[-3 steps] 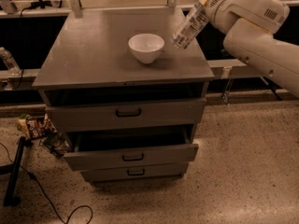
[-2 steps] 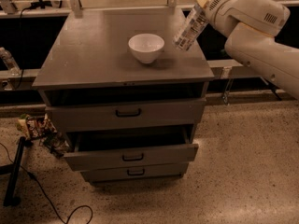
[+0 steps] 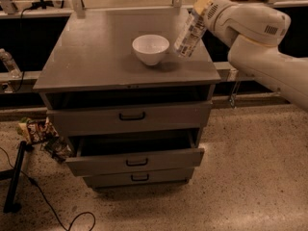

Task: Pick blue plastic bottle from white bowl and place on counter

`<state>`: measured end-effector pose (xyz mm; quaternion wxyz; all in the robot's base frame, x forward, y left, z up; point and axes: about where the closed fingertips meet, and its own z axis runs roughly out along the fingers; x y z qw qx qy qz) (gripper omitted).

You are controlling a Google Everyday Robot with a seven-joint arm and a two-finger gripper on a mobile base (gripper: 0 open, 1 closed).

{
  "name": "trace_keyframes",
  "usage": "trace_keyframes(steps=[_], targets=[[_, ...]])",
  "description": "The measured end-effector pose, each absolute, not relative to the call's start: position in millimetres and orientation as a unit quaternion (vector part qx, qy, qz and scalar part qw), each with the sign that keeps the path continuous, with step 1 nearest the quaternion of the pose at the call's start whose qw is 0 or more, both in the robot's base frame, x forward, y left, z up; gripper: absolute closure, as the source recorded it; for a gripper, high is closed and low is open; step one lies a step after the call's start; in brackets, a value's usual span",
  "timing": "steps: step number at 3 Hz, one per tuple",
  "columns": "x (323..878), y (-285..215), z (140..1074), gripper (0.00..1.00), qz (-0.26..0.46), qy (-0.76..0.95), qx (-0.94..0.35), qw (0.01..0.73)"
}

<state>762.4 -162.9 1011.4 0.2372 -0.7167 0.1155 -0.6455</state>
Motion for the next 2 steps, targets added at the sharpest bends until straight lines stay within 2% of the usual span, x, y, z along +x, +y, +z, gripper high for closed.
trace_keyframes(steps=[2], targets=[[749.1, -139.1, 997.8, 1.0, -0.646, 0.064, -0.723, 0.236]])
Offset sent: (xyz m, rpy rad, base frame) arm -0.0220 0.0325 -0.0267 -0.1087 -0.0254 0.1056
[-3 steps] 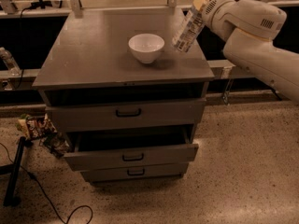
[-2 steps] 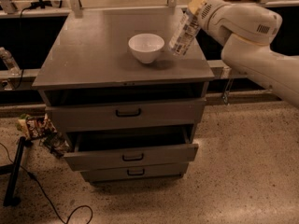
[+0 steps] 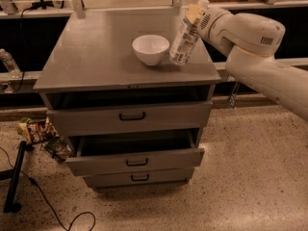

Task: Pick blue plastic bottle from white bowl and place on counter

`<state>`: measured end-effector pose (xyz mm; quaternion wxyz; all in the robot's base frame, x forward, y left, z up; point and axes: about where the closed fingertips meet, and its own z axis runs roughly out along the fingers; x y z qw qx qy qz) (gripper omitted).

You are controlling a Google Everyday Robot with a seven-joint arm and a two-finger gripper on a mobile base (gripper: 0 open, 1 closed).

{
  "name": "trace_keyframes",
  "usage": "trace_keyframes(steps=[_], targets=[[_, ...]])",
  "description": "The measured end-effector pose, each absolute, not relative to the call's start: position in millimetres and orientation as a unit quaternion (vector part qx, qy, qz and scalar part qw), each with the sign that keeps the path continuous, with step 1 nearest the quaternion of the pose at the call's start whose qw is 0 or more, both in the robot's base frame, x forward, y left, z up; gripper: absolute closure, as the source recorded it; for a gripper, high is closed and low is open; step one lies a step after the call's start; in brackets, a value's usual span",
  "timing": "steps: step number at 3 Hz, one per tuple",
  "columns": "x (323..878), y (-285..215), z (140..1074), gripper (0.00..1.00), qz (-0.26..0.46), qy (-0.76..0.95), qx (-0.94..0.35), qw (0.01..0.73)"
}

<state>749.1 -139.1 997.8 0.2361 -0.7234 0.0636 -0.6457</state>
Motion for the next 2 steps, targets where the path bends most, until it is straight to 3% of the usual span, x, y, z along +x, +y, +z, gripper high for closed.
trace_keyframes(steps=[2], targets=[[739.1, -124.7, 982.5, 1.0, -0.642, 0.016, -0.733, 0.227]])
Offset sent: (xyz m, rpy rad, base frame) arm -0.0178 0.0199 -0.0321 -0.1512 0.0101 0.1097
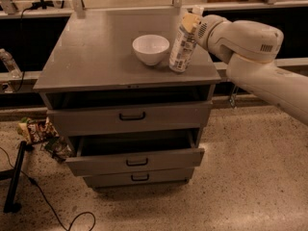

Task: Pick blue plastic bottle from white bowl and place on counter

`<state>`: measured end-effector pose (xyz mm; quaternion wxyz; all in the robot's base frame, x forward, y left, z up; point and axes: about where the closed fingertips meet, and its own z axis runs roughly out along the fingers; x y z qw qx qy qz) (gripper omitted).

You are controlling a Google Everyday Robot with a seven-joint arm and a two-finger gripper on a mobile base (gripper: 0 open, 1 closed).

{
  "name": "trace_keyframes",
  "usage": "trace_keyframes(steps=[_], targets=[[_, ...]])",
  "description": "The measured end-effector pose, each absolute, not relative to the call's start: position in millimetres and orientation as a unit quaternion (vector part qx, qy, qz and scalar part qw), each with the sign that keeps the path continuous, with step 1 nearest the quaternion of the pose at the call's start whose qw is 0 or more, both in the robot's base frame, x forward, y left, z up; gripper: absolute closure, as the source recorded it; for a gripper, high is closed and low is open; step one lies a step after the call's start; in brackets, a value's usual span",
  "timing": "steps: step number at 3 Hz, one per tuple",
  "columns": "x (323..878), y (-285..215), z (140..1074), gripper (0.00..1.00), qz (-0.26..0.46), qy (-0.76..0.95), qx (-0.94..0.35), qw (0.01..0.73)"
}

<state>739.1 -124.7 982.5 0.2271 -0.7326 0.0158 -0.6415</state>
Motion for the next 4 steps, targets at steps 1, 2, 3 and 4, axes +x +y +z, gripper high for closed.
trace_keyframes(steps=[1, 2, 3, 4], targets=[[731.7, -116.3, 971.4, 0.78, -0.632, -0.013, -0.741, 0.224], [731.7, -116.3, 973.0, 0.54, -0.632, -0.013, -0.741, 0.224], [731.7, -116.2, 973.5, 0.31, -0.632, -0.013, -0.741, 0.224], [730.6, -109.3, 971.7, 0.01, -0.624, -0.02, -0.745, 0.236]])
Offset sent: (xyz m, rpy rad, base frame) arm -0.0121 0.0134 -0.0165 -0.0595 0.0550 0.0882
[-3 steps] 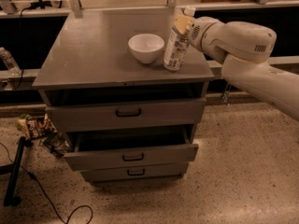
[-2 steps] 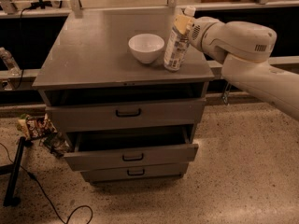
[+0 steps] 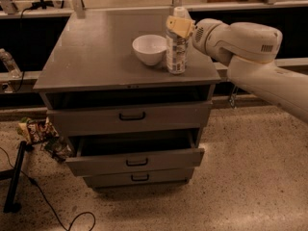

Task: Pick blue plastic bottle from white bowl and place on counter

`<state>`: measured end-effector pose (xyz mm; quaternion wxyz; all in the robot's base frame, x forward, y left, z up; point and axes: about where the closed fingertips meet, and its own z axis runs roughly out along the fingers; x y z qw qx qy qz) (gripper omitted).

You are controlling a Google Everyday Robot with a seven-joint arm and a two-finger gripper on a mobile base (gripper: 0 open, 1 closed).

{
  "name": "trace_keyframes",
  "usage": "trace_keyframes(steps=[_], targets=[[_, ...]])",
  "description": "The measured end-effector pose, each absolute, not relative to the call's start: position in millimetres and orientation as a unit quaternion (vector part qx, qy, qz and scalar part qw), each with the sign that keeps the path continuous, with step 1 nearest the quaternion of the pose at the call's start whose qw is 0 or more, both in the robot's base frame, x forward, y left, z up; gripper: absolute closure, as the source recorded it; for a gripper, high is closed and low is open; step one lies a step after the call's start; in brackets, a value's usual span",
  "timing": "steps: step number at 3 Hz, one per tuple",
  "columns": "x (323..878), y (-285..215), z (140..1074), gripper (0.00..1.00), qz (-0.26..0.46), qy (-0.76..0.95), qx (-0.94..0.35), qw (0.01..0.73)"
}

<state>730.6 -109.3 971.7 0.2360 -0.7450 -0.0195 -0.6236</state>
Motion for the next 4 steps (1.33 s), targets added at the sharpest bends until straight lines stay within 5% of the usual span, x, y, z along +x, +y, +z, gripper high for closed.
trace_keyframes(steps=[4], targets=[[753, -160, 1044, 0.0, -0.672, 0.1, -0.699, 0.221]])
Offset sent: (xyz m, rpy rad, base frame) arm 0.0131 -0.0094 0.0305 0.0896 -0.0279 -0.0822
